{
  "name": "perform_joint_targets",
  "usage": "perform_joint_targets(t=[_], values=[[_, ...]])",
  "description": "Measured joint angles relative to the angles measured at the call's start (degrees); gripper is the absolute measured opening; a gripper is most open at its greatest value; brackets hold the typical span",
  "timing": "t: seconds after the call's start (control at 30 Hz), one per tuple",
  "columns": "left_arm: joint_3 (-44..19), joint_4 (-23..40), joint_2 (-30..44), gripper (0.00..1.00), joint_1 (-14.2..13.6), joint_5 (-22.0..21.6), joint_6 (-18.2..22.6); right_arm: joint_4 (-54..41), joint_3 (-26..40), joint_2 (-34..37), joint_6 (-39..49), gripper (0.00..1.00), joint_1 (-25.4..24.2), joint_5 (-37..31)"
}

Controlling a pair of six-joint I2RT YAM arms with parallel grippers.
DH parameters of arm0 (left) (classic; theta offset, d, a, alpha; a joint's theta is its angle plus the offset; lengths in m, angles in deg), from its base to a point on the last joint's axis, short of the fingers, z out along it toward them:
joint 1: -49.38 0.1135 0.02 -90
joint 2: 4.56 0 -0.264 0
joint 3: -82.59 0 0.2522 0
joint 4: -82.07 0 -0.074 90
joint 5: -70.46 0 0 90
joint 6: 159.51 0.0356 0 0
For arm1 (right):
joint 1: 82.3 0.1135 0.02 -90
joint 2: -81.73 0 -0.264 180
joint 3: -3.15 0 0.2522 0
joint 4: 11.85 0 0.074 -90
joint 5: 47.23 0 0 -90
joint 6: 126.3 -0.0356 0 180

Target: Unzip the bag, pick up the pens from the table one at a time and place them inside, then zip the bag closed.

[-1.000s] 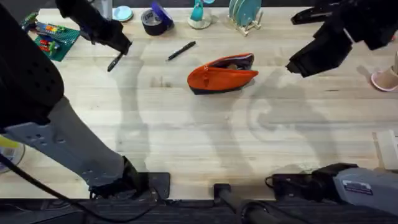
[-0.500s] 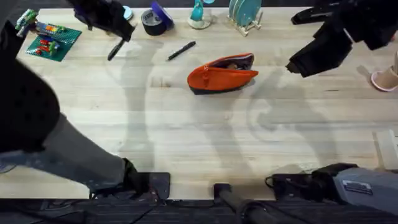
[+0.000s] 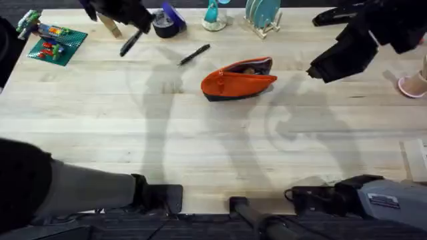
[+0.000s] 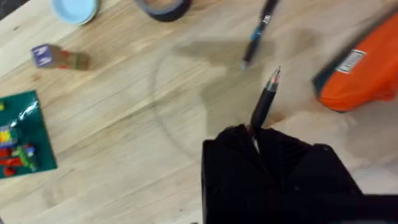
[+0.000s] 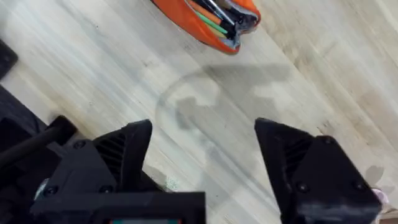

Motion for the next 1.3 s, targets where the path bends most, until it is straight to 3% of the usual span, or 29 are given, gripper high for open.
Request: perform_joint_targets(t=[0.27, 0.5, 0.73, 1.03, 1.3], values=[[0.00, 1.91, -0.38, 0.043, -8.82, 0.62, 0.06, 0.00, 0.00, -0.02, 0.00, 0.996, 0.00, 0.00], [0.00, 1.88, -0.37, 0.042, -15.34, 6.94, 3.41, 0.00, 0.00, -0.01, 0.01, 0.996, -0.01, 0.00], [0.00, 1.60, -0.23, 0.042, -19.08, 12.78, 7.92, 0.00, 0.00, -0.02, 0.00, 0.995, -0.01, -0.01], [-0.02, -1.58, 3.75, 0.041, -22.03, 18.85, 10.84, 0.02, 0.00, -0.01, 0.00, 0.996, 0.00, 0.00], [-0.02, -4.32, 5.83, 0.041, -24.49, 21.05, 14.62, 0.02, 0.00, -0.02, 0.00, 0.996, 0.00, 0.00]])
